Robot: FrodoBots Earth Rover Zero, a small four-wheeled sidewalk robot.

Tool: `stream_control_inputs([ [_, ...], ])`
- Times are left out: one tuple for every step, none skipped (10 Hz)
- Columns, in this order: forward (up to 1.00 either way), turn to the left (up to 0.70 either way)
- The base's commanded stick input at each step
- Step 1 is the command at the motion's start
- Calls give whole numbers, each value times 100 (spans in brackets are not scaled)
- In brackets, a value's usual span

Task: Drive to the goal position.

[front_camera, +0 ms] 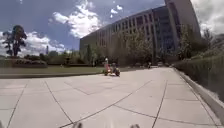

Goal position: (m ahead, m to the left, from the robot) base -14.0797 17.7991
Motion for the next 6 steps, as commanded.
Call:
stream_control_inputs([
  [7,0],
  [7,0],
  [7,0],
  [7,0],
  [7,0],
  [7,0],
])
